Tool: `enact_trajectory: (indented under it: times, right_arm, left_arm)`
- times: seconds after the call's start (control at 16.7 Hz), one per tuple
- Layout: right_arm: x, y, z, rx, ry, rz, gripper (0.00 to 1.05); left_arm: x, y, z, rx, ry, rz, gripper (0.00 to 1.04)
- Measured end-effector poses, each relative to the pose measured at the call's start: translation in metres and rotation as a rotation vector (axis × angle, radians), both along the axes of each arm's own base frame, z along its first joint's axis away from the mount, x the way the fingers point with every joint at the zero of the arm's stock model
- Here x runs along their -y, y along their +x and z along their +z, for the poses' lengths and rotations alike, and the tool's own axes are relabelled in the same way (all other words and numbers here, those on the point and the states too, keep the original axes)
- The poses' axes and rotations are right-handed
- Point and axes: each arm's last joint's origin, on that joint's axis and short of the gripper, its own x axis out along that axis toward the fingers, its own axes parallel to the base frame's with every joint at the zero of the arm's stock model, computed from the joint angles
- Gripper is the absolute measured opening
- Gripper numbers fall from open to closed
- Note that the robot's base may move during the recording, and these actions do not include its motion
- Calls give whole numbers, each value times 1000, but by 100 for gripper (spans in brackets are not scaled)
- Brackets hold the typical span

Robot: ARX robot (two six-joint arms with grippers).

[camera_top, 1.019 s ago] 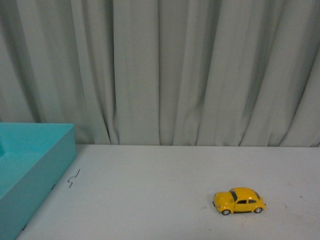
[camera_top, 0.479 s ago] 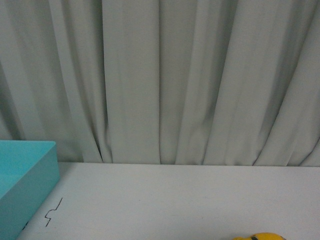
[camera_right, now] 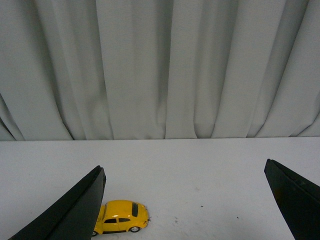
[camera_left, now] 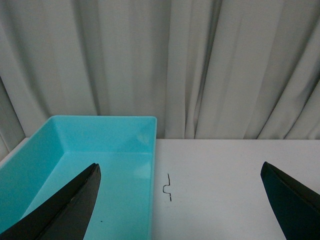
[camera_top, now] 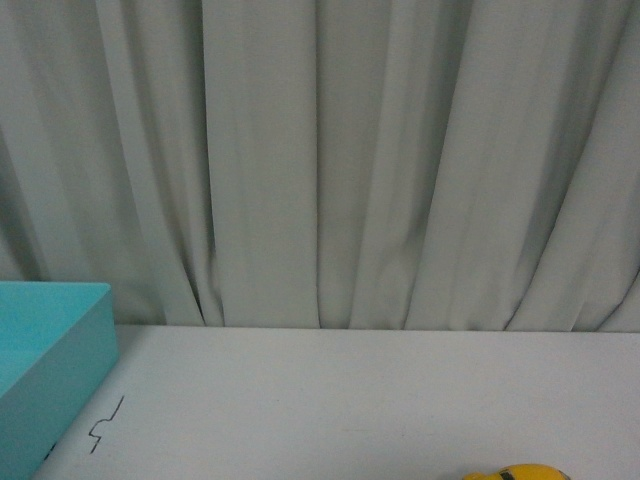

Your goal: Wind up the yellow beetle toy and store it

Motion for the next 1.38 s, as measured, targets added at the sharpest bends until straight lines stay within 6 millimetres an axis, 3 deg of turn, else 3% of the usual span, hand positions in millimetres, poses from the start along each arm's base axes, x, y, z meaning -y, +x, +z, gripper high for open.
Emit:
enact_trajectory:
  times: [0.24,0.48,0.6,0.72,0.96,1.14,1.26,1.38]
  right_arm:
    - [6,3,-2,-97,-79,-20,98]
    - [67,38,45,-19,-235,31,98]
    - [102,62,56,-63,-179,109,98]
    - [115,86,60,-115,-142,248,98]
    - [110,169,56,-298,-318,494,98]
    - [87,219,39,-418,-490,671,98]
    - [63,241,25,-486,-597,809,98]
    - [42,248,8,-566,-665,952,98]
  left_arm:
    - [0,0,0,0,0,0,98]
    - [0,0,0,0,0,-2,98]
    - [0,0,0,0,0,0,98]
    - [0,0,0,0,0,0,98]
    - [0,0,0,0,0,0,98]
    - [0,0,0,0,0,0,98]
    - [0,0,0,0,0,0,98]
    - [0,0,0,0,0,0,98]
